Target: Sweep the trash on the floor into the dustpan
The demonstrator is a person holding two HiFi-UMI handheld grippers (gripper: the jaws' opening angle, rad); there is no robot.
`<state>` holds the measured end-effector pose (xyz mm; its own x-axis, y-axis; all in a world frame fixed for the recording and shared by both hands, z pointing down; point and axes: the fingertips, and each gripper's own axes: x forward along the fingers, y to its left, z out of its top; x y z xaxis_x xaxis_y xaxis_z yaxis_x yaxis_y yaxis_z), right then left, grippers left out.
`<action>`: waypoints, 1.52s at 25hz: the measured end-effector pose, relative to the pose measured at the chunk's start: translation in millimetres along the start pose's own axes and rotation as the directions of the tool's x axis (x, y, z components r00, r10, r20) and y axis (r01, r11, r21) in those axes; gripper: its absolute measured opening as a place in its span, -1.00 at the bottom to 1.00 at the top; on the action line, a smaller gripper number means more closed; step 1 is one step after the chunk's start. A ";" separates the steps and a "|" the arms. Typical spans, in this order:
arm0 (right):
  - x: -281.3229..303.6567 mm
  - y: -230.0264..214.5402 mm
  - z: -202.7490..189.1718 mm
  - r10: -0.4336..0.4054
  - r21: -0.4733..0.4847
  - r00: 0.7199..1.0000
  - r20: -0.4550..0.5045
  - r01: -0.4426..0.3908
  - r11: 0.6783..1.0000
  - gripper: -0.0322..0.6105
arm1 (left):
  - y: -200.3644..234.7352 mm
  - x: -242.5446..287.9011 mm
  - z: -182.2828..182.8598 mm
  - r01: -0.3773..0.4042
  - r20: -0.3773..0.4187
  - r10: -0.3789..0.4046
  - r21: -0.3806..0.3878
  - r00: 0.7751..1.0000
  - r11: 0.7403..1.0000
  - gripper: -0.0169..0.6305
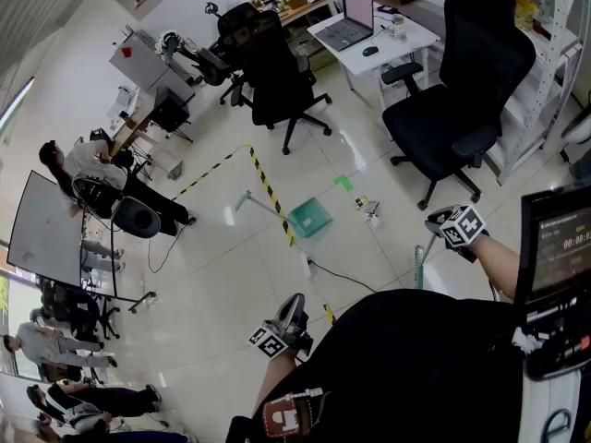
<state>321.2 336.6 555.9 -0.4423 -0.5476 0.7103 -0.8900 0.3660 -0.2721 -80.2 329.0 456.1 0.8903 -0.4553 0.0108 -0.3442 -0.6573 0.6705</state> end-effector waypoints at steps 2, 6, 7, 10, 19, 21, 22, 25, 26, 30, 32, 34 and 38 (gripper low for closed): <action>7.8 -6.7 10.0 -0.007 -0.013 1.000 -0.006 0.006 1.000 -0.73 | 7.1 5.5 -0.1 -0.001 -0.003 0.001 0.000 1.000 1.000 -0.96; 24.4 -10.4 25.5 -0.014 -0.018 1.000 -0.019 0.014 1.000 -0.73 | 29.9 8.7 7.2 0.000 0.007 0.000 -0.021 1.000 1.000 -0.96; 29.2 -11.0 29.2 -0.018 -0.012 1.000 -0.022 0.018 1.000 -0.73 | 38.3 8.9 9.6 0.003 0.009 -0.003 -0.029 1.000 1.000 -0.96; 49.8 -15.3 44.0 -0.042 0.009 0.999 -0.031 0.043 0.999 -0.73 | 74.2 11.0 18.5 0.026 0.014 -0.025 -0.047 1.000 0.999 -0.96; 127.9 -4.0 137.1 -0.181 0.043 0.979 -0.097 0.186 0.982 -0.73 | 216.1 14.3 90.0 0.143 -0.060 -0.147 -0.059 0.987 0.988 -0.96; 138.4 -6.2 167.3 -0.223 0.043 0.968 -0.113 0.229 0.972 -0.73 | 242.2 15.6 116.4 0.163 -0.076 -0.167 -0.055 0.983 0.985 -0.96; 143.9 -9.6 183.9 -0.240 0.038 0.963 -0.120 0.247 0.968 -0.74 | 255.2 17.4 129.6 0.167 -0.083 -0.171 -0.054 0.982 0.985 -0.96; 163.0 -30.6 233.9 -0.272 0.023 0.951 -0.143 0.278 0.960 -0.74 | 294.7 28.4 161.0 0.160 -0.100 -0.165 -0.049 0.981 0.986 -0.96; 171.0 -39.8 247.0 -0.272 0.025 0.951 -0.147 0.279 0.960 -0.74 | 306.9 32.6 166.4 0.157 -0.101 -0.161 -0.045 0.982 0.987 -0.96; 200.9 -79.0 278.3 -0.274 0.027 0.952 -0.137 0.280 0.960 -0.74 | 326.1 50.1 182.1 0.105 -0.112 -0.112 -0.064 0.987 0.992 -0.96; 216.1 -102.5 293.8 -0.269 0.024 0.955 -0.126 0.274 0.961 -0.74 | 329.4 61.7 186.2 0.078 -0.120 -0.086 -0.071 0.989 0.994 -0.96; 237.5 -129.8 311.1 -0.243 0.018 0.963 -0.115 0.247 0.969 -0.74 | 331.9 76.9 189.6 0.045 -0.138 -0.054 -0.070 0.989 0.997 -0.96; 285.1 -189.6 331.1 -0.168 -0.026 0.978 -0.125 0.166 0.986 -0.74 | 332.8 115.3 194.5 -0.058 -0.139 0.048 -0.066 0.989 0.996 -0.96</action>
<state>327.1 -138.0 595.1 -0.2692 -0.5026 0.8215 -0.9479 0.2893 -0.1337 -150.1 -59.1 536.2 0.9055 -0.3983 0.1466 -0.3750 -0.5890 0.7159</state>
